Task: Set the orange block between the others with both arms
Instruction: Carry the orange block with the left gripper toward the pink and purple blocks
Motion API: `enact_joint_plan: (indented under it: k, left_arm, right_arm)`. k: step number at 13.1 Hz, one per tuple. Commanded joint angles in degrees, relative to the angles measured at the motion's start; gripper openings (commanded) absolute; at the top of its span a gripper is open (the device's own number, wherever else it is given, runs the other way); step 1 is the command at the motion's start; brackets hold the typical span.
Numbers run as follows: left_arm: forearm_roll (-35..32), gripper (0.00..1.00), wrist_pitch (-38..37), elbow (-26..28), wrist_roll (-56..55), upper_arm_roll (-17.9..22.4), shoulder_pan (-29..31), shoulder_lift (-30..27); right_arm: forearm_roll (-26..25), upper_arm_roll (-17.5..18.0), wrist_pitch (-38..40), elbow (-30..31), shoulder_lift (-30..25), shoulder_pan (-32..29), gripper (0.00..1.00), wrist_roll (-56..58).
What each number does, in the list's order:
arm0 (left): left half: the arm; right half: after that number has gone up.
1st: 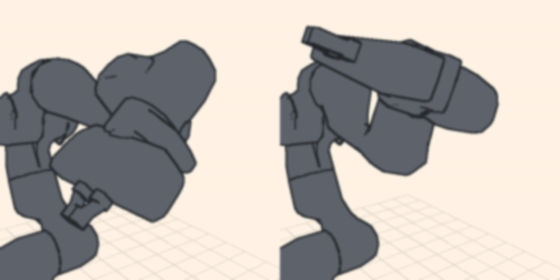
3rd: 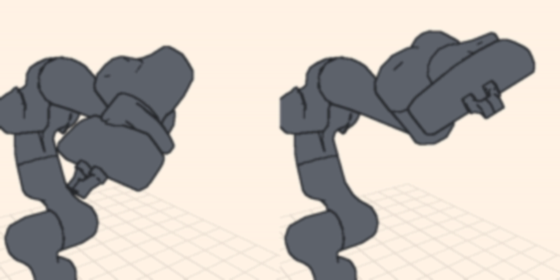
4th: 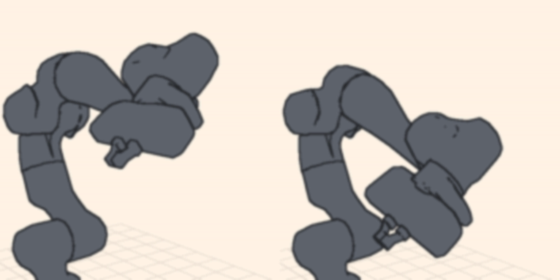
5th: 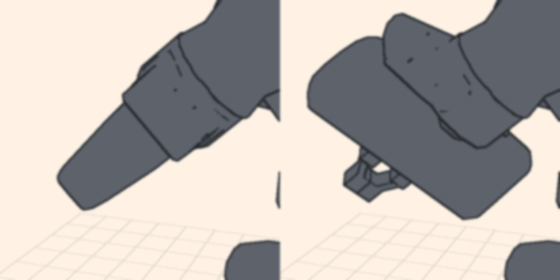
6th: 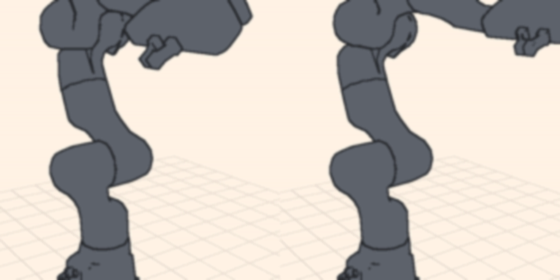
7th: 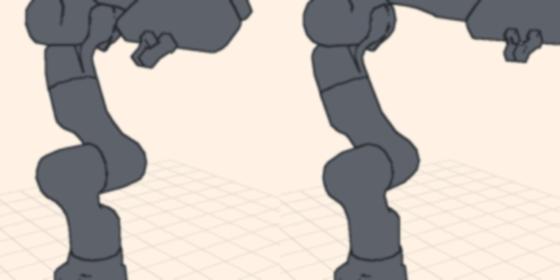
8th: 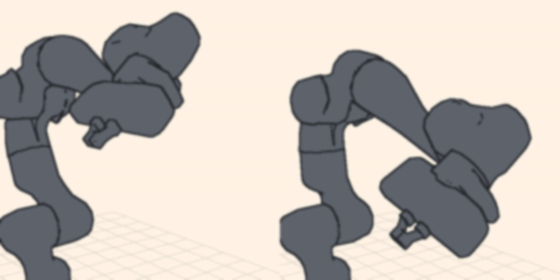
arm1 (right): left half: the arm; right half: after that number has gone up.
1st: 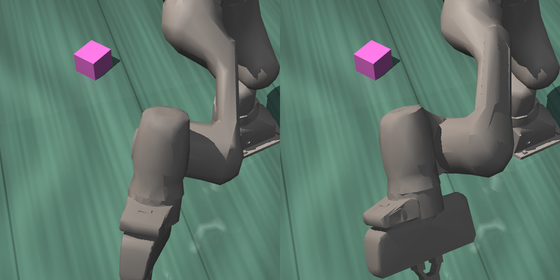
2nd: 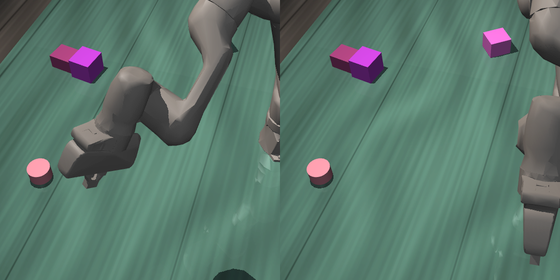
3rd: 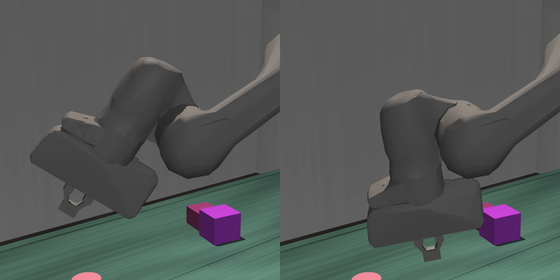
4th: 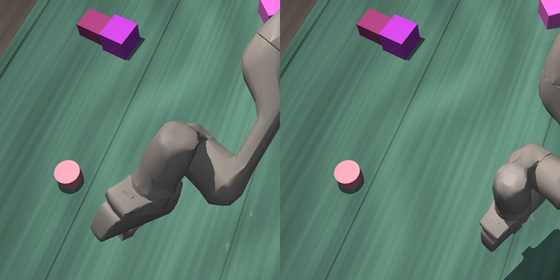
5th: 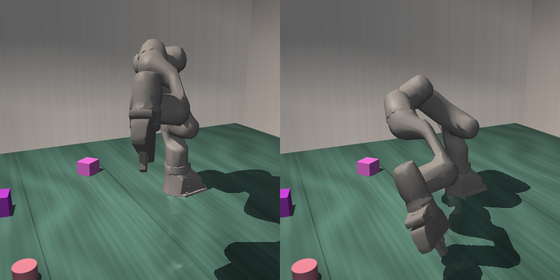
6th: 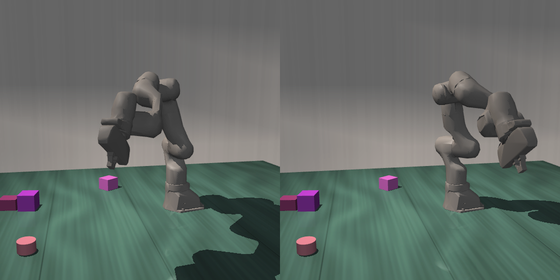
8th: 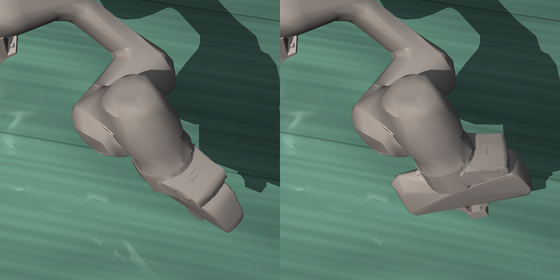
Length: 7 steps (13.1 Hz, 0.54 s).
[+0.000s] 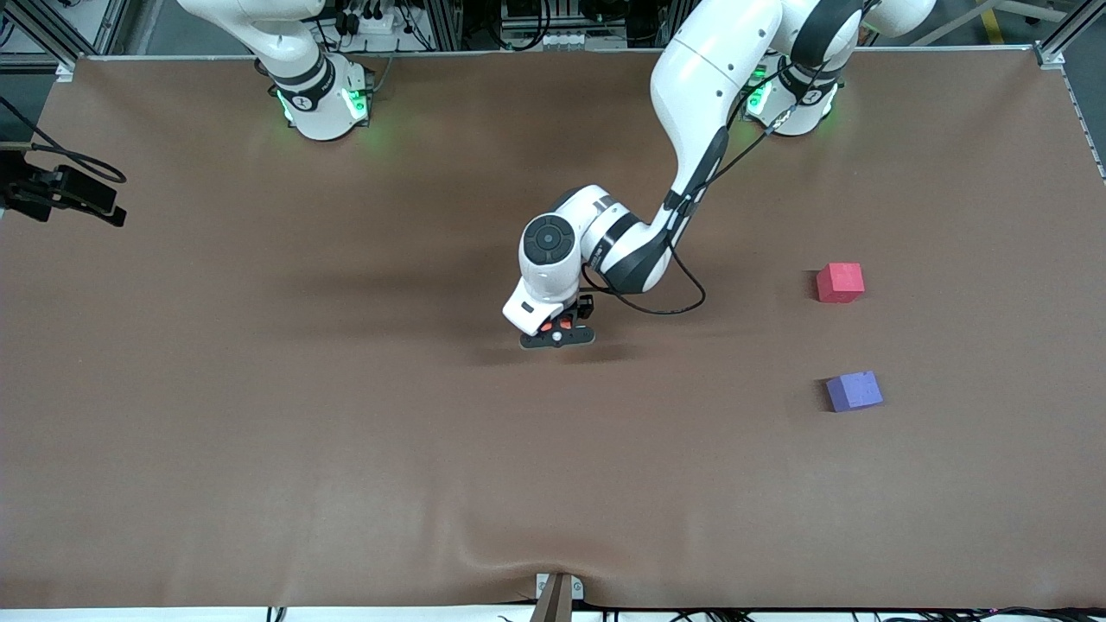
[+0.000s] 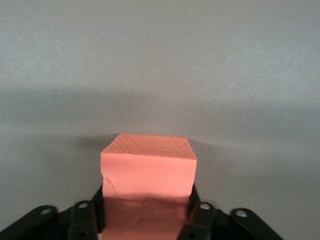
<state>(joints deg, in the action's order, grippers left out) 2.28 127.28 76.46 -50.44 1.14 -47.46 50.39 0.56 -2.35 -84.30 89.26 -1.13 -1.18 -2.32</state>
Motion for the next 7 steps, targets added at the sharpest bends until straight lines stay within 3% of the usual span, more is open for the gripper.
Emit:
enact_joint_plan:
  k: [1,5,7]
  left_arm:
    - [0.0,0.04,0.1,-0.8,0.5,0.7,0.9,-1.3]
    - [0.0,0.04,-5.8,5.3,3.0,0.7,8.2,-12.7]
    - [-0.1,0.05,-5.9,12.6,3.8,0.8,12.2,-19.9]
  right_arm:
    - [0.9,-0.1,0.0,0.6,-1.2,0.5,1.0,-0.9]
    - [0.8,-0.3,0.4,0.6,-2.5,0.4,1.0,2.7]
    - [0.8,-0.4,0.4,-0.1,-2.6,0.3,1.0,2.9]
